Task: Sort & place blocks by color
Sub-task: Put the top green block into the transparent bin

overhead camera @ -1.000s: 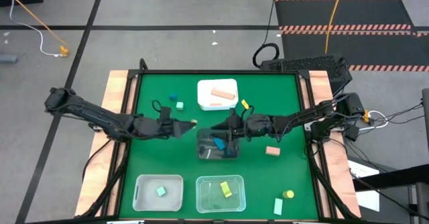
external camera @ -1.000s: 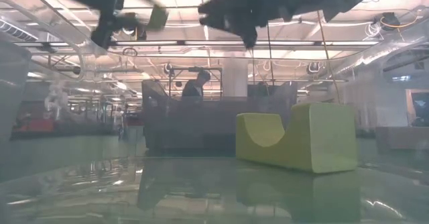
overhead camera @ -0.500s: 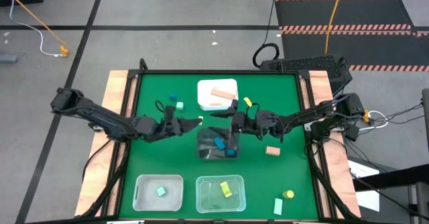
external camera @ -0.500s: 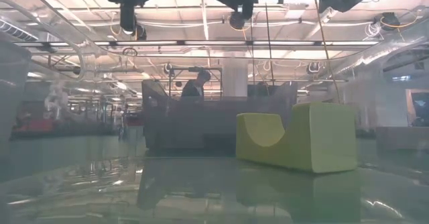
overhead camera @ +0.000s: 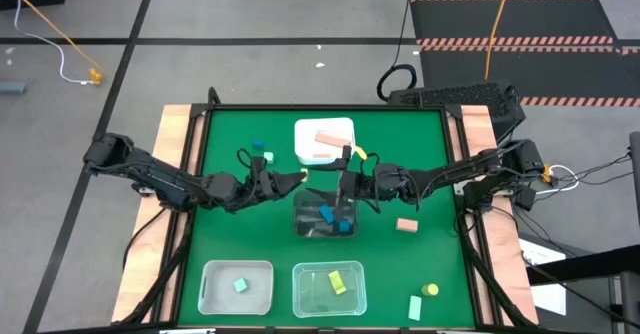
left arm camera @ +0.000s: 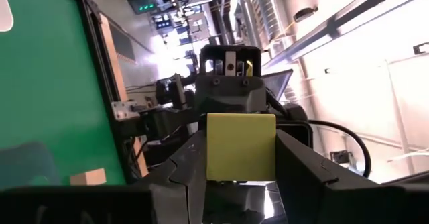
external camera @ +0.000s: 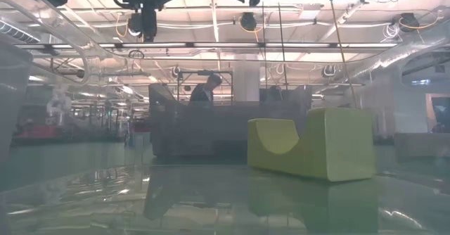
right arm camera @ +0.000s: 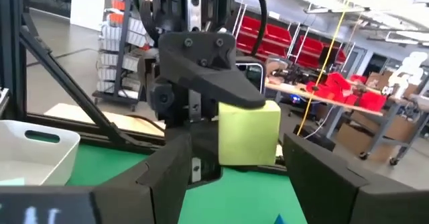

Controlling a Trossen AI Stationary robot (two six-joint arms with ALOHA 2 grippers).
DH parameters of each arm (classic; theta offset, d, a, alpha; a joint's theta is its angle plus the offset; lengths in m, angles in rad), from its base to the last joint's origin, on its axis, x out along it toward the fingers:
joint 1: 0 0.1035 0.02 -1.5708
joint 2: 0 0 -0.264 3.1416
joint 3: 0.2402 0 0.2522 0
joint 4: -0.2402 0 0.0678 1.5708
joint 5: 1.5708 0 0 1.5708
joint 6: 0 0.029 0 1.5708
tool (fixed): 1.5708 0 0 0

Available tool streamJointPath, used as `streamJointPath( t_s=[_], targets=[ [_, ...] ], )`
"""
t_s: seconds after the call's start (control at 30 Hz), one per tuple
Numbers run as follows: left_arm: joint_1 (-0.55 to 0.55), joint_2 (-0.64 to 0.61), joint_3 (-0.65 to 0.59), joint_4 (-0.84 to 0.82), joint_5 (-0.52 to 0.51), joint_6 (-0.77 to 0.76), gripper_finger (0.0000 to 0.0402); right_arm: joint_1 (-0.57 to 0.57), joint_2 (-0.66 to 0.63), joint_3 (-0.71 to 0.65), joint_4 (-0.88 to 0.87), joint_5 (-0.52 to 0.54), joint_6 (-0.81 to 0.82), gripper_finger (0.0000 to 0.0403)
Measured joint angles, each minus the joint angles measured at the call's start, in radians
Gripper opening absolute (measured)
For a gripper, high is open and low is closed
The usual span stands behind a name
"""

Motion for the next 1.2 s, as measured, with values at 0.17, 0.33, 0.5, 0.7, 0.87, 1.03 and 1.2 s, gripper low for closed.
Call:
streamJointPath(
  t_s=[0.17,0.33,0.5,0.7,0.87,1.03,1.2],
  targets=[
    [0.0,0.0,0.015,-0.016,0.0,0.002,0.0135,-0.017,0.0,0.0,0.012,0.0,0.012,0.0226],
    [0.006,0.0,0.087,-0.13,0.001,0.047,0.0135,-0.026,0.0,0.0,0.012,0.0,0.038,0.0226],
    [0.016,0.0,0.112,-0.175,0.001,0.063,0.0135,-0.026,0.0,0.001,0.062,0.001,0.037,0.0226],
    [0.016,0.0,0.112,-0.176,0.012,0.055,0.0135,-0.025,0.0,0.001,0.054,0.024,0.068,0.0209],
    [0.016,0.0,0.113,-0.174,0.021,0.052,0.0135,-0.027,0.001,0.001,0.051,0.022,0.167,0.0148],
    [0.016,-0.002,0.113,-0.174,0.019,0.034,0.0135,-0.027,0.001,0.001,0.05,0.021,0.178,0.0118],
    [0.015,-0.001,0.113,-0.18,0.034,0.042,0.019,-0.015,0.001,0.001,0.038,0.024,0.212,0.0118]
  ],
)
